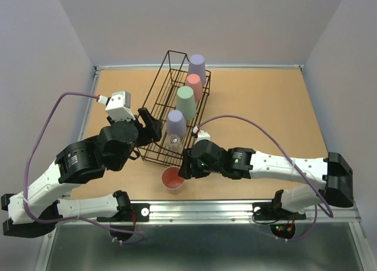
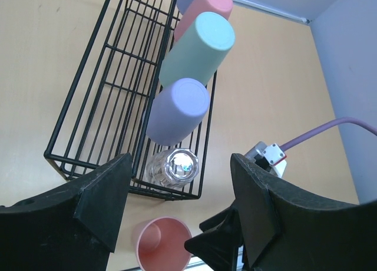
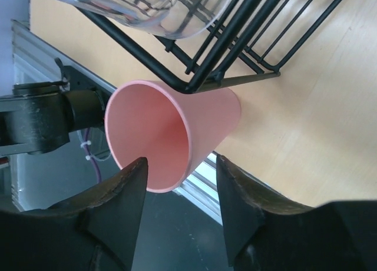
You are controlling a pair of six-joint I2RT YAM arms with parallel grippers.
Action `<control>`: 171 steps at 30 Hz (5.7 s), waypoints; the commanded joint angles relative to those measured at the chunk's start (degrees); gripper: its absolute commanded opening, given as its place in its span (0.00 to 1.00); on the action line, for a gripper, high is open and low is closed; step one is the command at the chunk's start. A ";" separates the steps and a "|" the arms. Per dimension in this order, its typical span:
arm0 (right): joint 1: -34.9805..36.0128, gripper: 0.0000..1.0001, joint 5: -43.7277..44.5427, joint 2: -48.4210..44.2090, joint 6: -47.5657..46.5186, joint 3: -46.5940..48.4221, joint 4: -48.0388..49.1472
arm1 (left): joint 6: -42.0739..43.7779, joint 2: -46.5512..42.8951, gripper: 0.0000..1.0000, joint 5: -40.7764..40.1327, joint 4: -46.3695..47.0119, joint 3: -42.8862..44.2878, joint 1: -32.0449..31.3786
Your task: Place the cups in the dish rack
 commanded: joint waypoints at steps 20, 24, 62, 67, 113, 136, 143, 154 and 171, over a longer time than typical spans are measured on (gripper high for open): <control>3.57 0.08 1.93 6.51 5.96 -2.04 4.69 | -1.25 -5.42 0.78 0.07 -3.83 0.19 -0.27; 4.62 0.00 2.01 5.90 5.70 -1.87 4.69 | -1.16 -6.12 0.78 0.07 -4.27 0.19 -0.27; 8.32 0.00 30.05 -33.13 -8.36 -2.49 46.71 | -3.26 -13.33 0.85 34.43 63.29 -16.06 -0.27; 8.41 0.00 29.79 -32.52 -8.01 -2.05 46.71 | -4.23 -13.24 0.86 34.61 72.54 -20.38 -0.27; 8.41 0.00 23.02 -29.17 -2.65 -2.93 45.48 | -4.94 -8.58 0.00 31.46 77.82 -21.17 -0.27; 8.41 0.87 27.33 -47.72 12.12 -13.47 12.87 | 0.69 0.62 0.00 -4.14 0.52 13.87 -0.27; 8.41 0.87 25.75 -44.21 11.50 -10.75 10.23 | 3.02 13.91 0.00 -14.87 -14.38 26.46 1.12; 8.41 0.87 26.09 -46.30 12.47 -10.92 7.77 | 14.03 23.66 0.00 -23.13 -14.38 31.21 4.65; 8.41 0.87 26.54 -50.79 13.87 -11.71 3.29 | 20.99 23.67 0.00 -25.33 -6.12 19.79 5.35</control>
